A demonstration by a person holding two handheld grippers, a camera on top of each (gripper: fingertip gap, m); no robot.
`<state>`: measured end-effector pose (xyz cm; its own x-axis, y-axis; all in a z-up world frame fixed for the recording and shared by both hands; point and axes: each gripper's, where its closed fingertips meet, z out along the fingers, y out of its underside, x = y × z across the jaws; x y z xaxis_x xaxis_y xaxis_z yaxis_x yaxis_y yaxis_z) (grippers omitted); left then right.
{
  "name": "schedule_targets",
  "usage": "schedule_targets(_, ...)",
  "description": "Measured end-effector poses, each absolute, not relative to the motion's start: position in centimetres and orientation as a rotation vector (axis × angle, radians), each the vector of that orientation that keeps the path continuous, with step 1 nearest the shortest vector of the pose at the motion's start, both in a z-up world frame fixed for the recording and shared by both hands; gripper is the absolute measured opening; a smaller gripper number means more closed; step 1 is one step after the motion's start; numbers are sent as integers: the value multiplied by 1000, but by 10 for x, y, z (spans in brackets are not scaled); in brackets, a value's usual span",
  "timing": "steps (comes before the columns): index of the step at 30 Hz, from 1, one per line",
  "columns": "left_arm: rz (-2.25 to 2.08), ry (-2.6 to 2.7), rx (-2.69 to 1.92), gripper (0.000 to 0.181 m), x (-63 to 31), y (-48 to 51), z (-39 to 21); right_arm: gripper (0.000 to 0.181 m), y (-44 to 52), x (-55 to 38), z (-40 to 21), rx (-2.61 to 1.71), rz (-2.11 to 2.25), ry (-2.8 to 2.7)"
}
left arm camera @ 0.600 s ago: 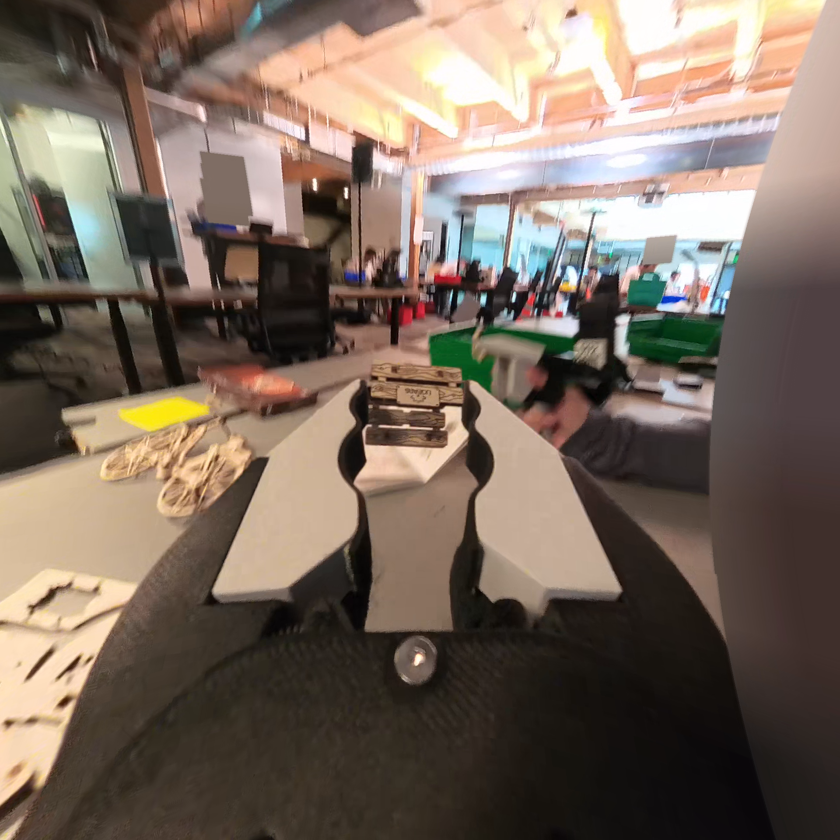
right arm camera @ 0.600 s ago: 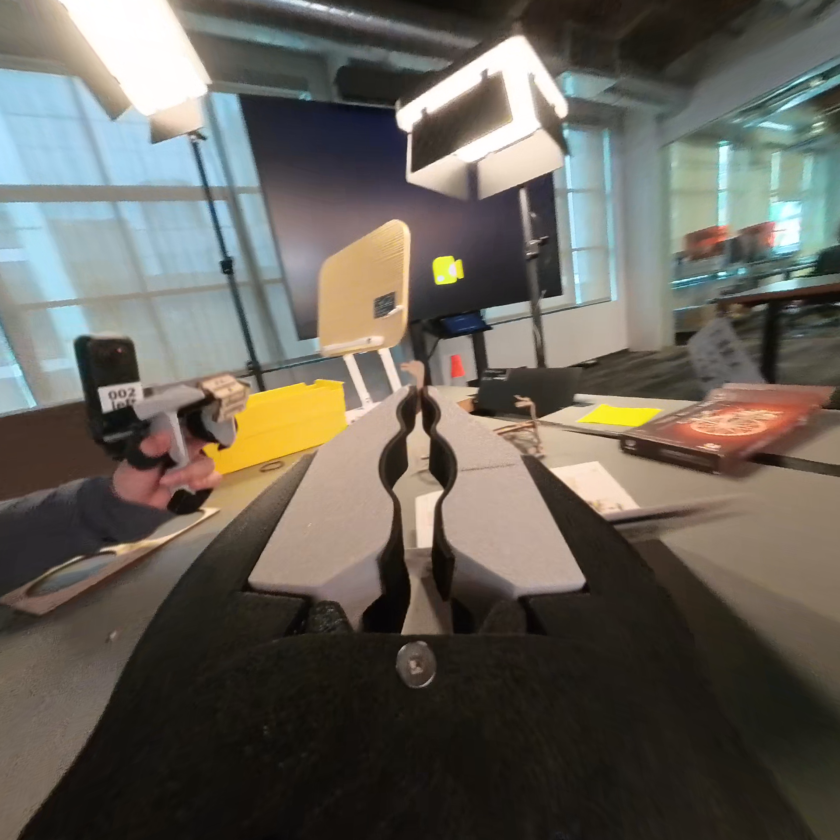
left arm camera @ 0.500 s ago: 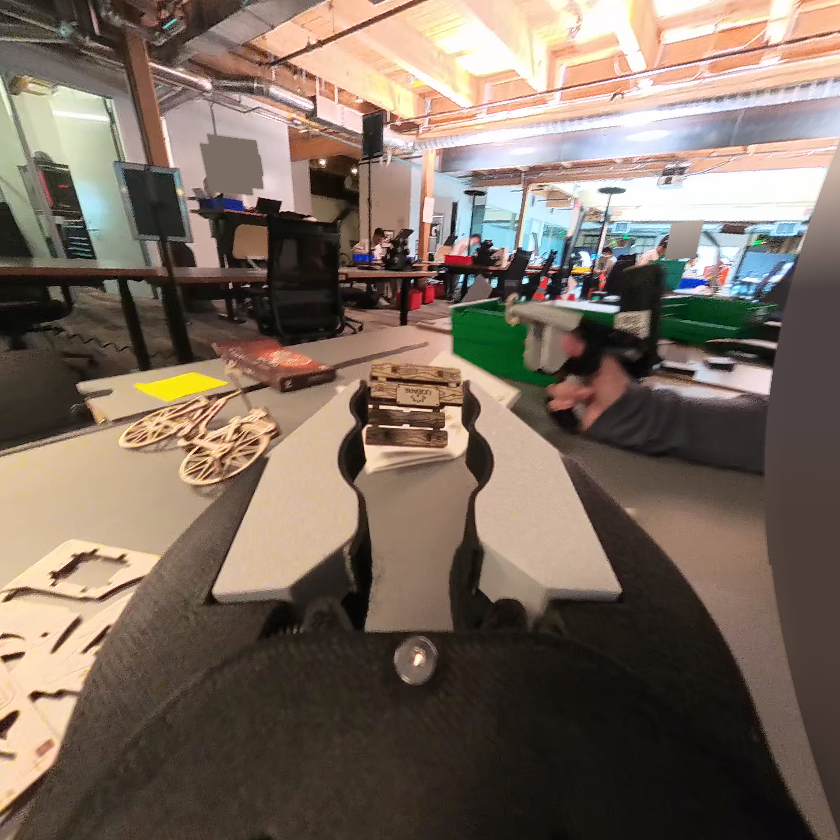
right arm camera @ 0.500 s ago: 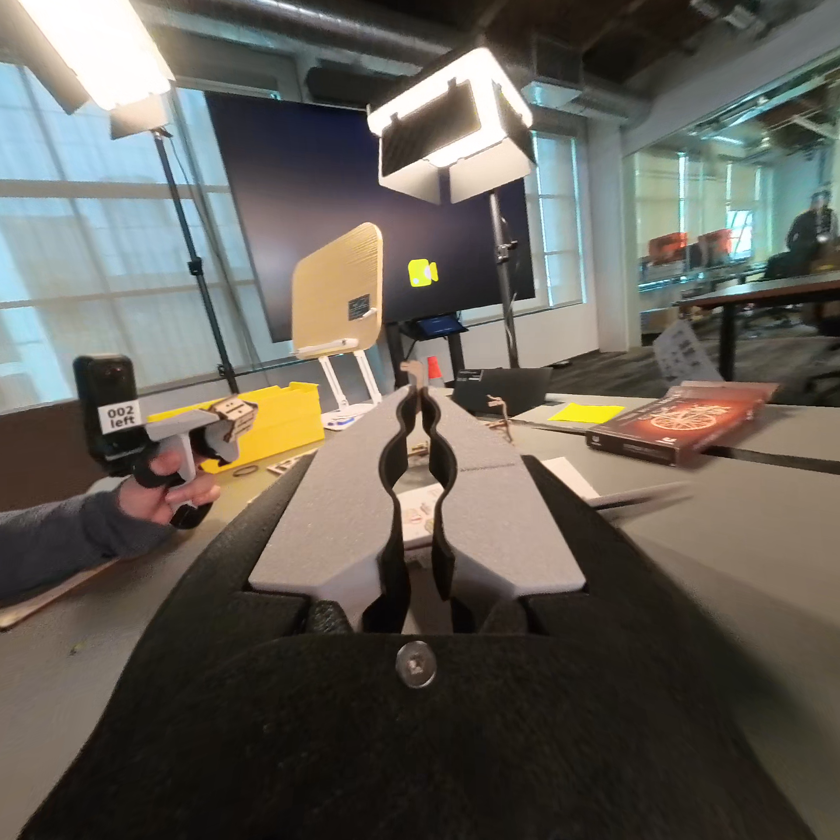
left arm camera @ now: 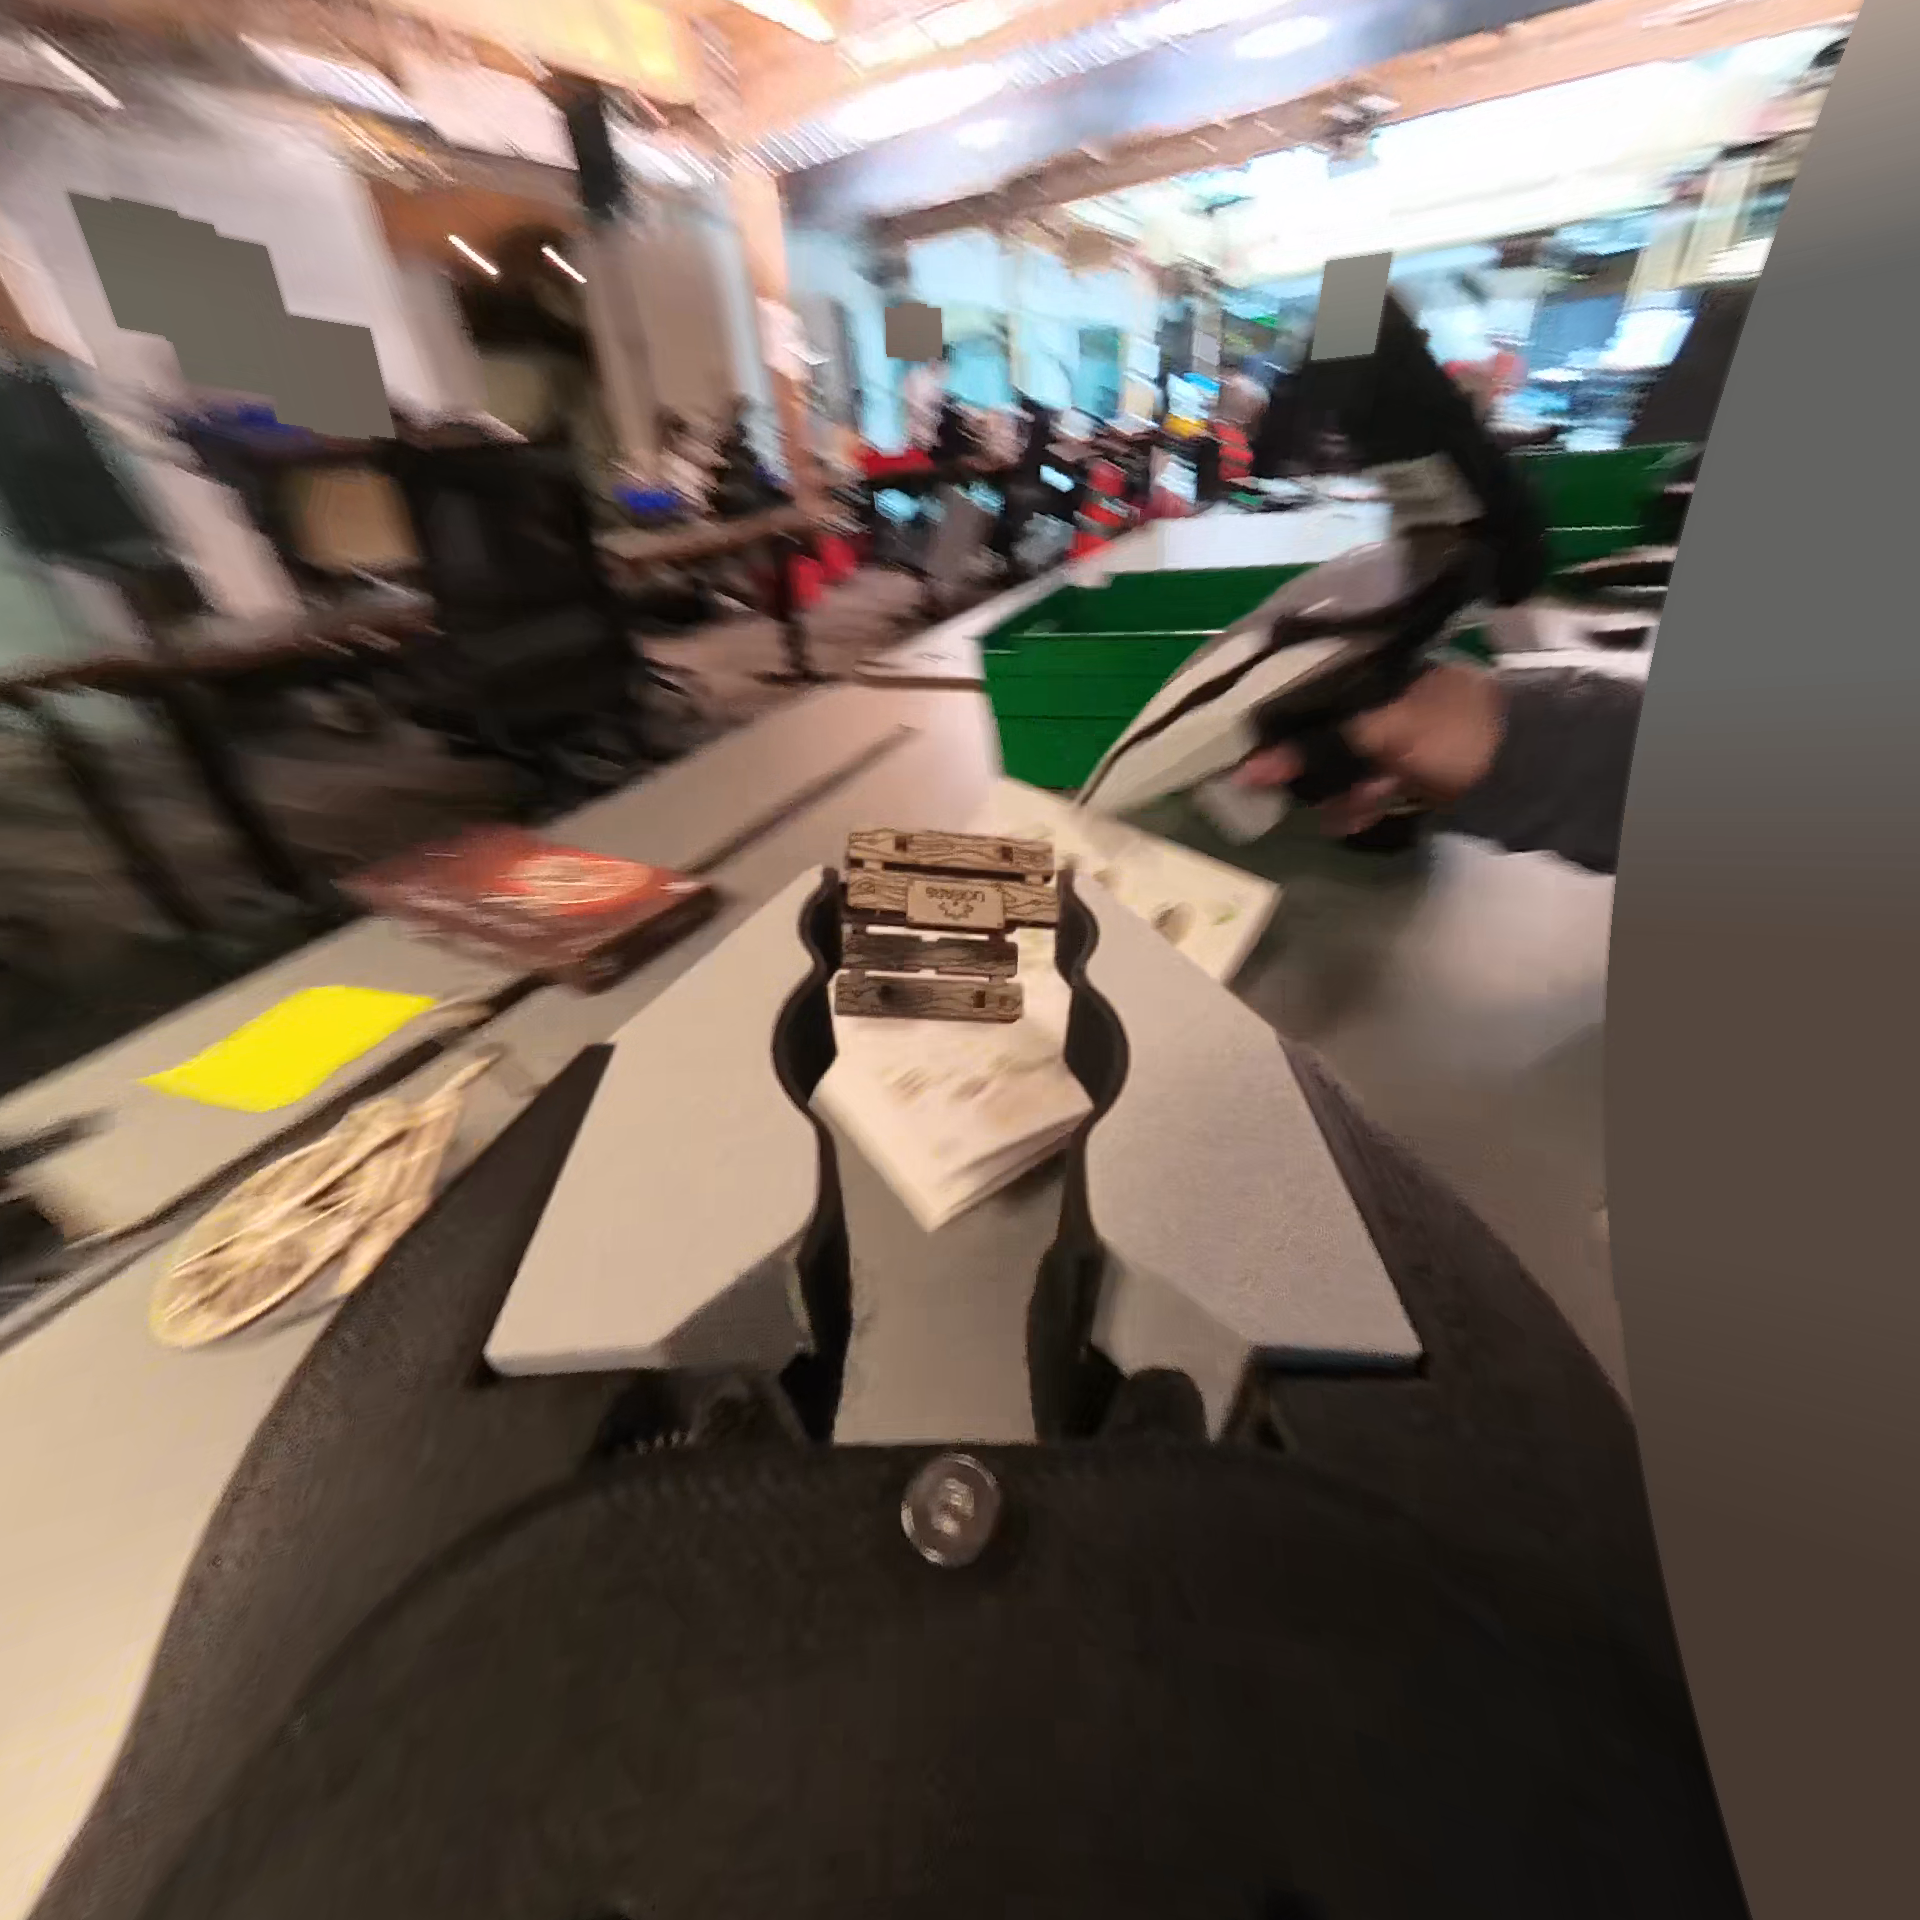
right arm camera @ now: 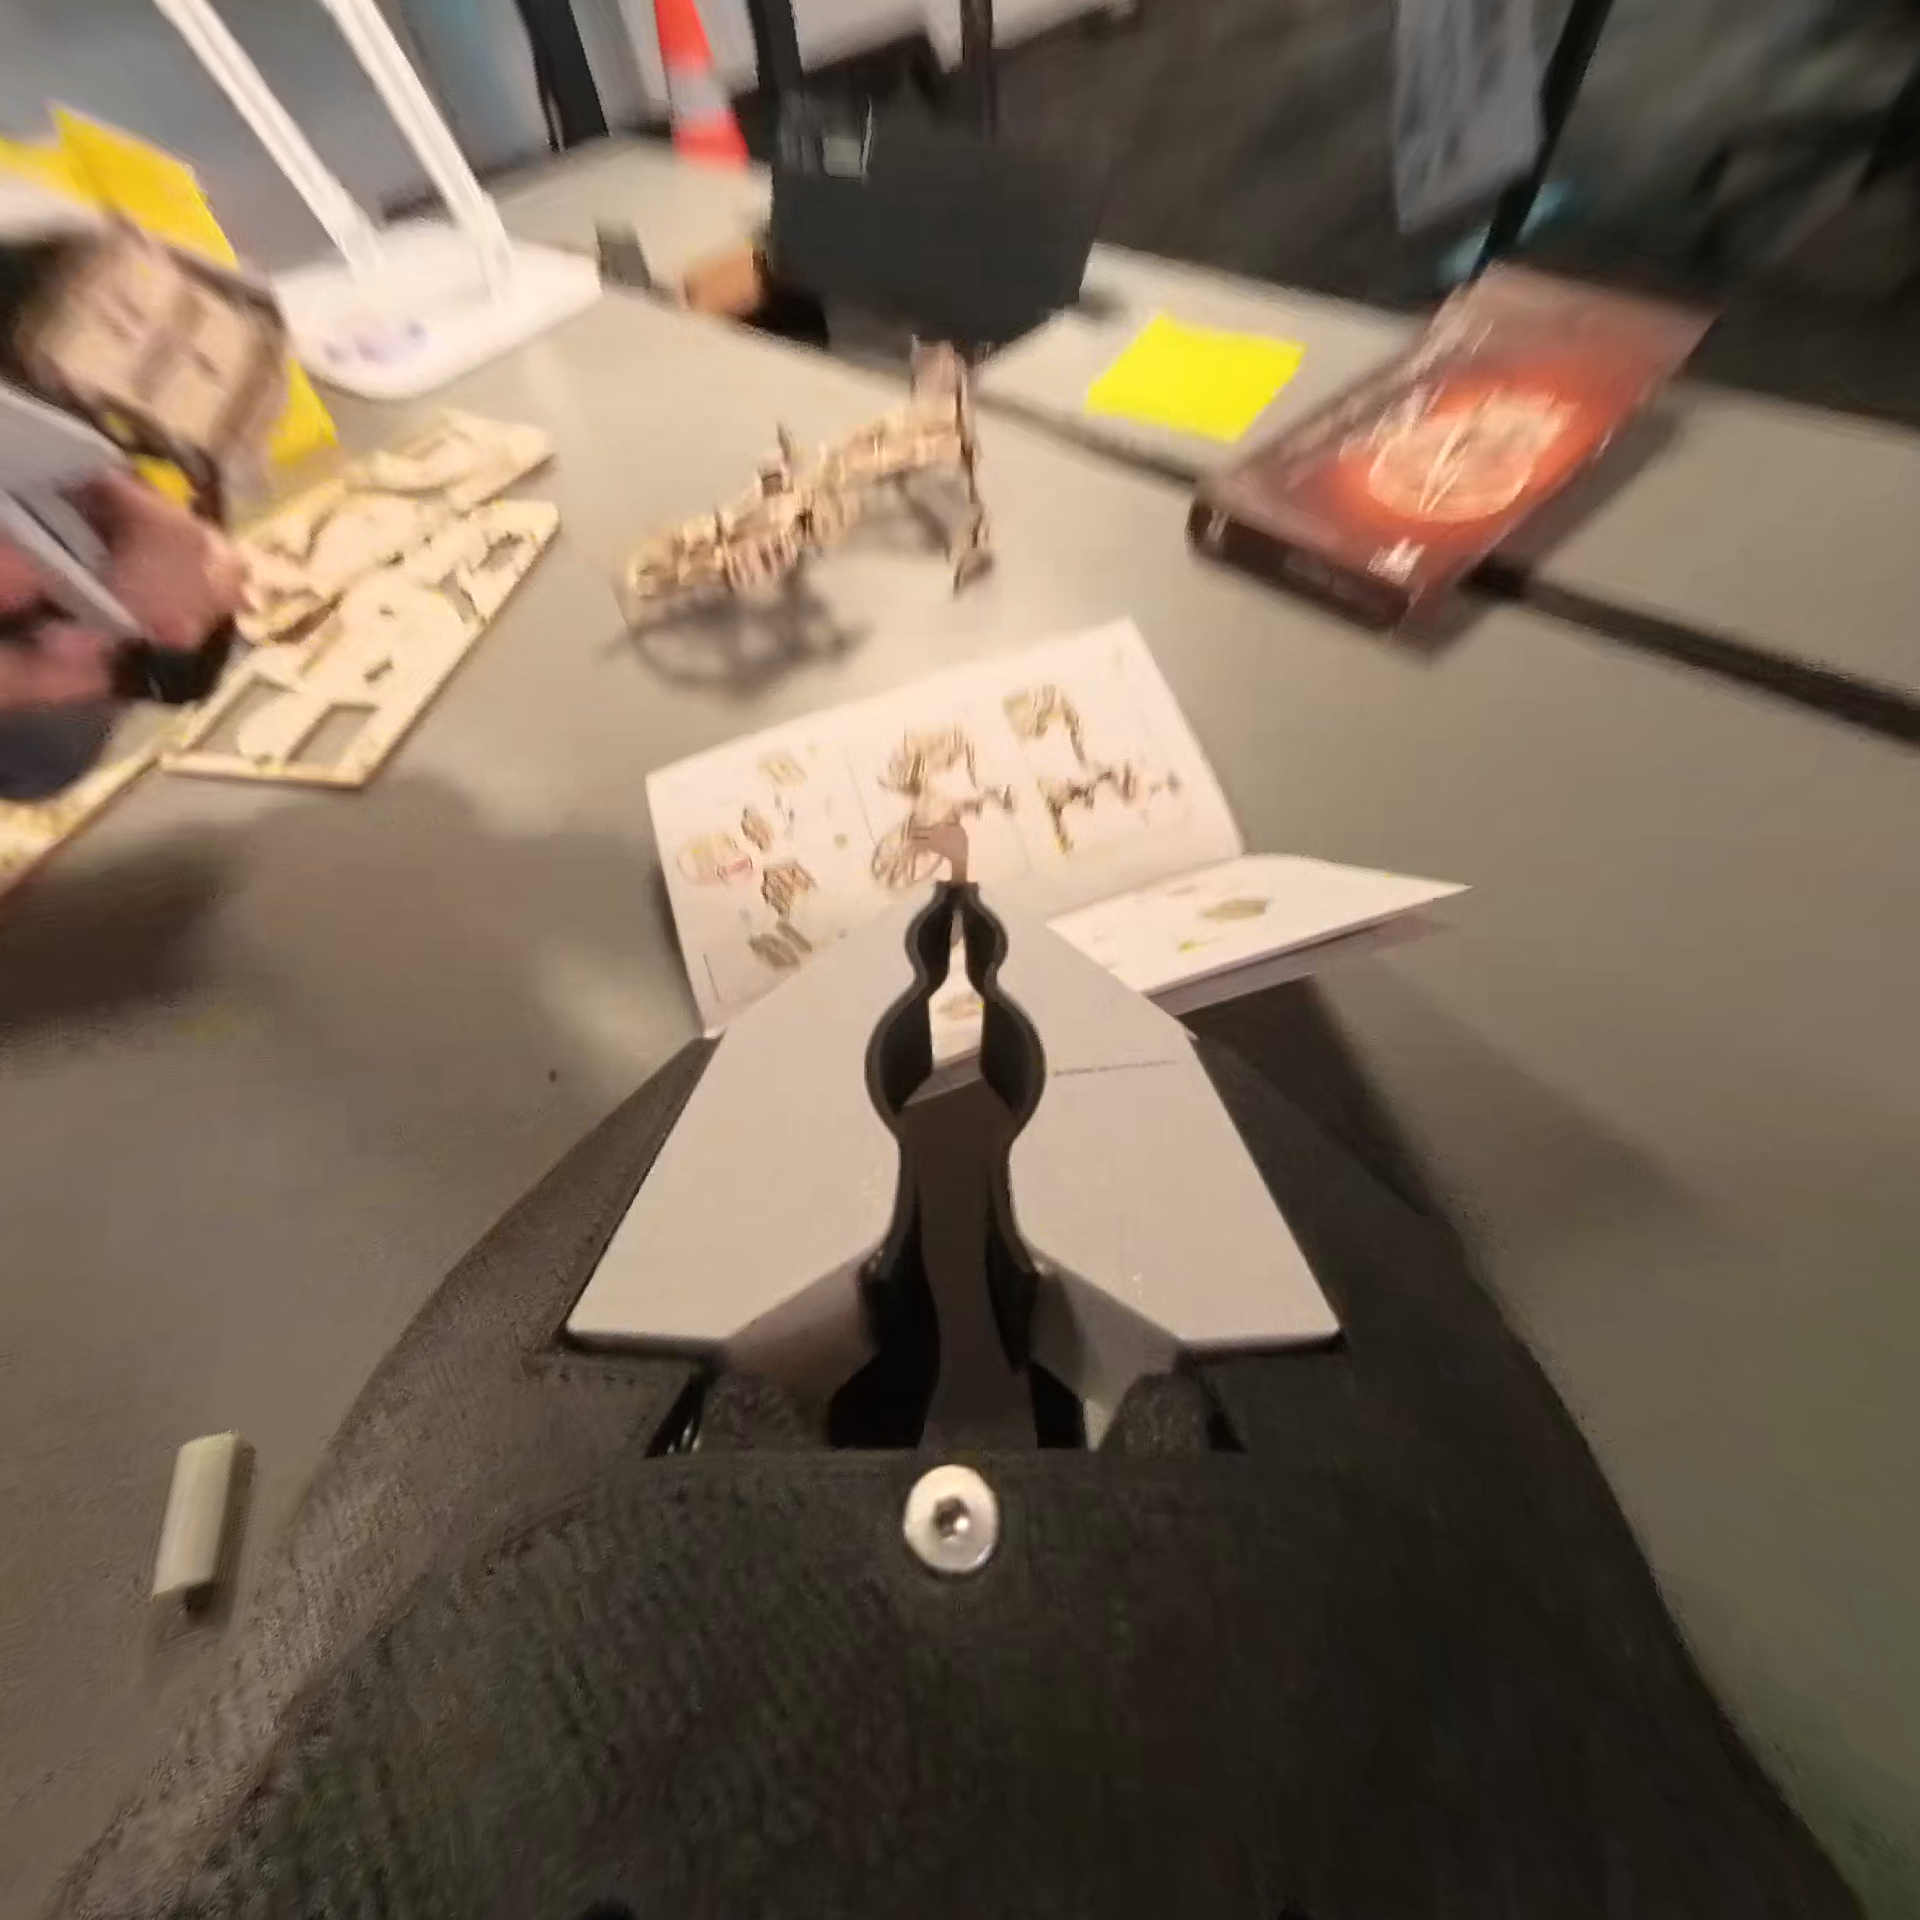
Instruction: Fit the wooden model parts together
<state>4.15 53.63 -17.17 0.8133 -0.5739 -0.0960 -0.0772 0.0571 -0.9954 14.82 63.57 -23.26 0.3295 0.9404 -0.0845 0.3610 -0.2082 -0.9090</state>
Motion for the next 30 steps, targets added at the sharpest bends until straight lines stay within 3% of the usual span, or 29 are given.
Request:
schedule_targets(1,-442,564,-1503,39,49,543,-167,1,635,144,-244,-1824,842,-1219)
schedule_targets(10,-512,538,-1512,39,59,541,-143,0,627,117,-307,-2087,770,-1553)
schedule_targets(22,-676,352,-1561,39,53,481,-150,0,520,103,-309,-1608,918,-2127)
schedule_targets(30,-683,480,-2034,39,97,478,-248,0,487,117,-308,-1292,839,-2212)
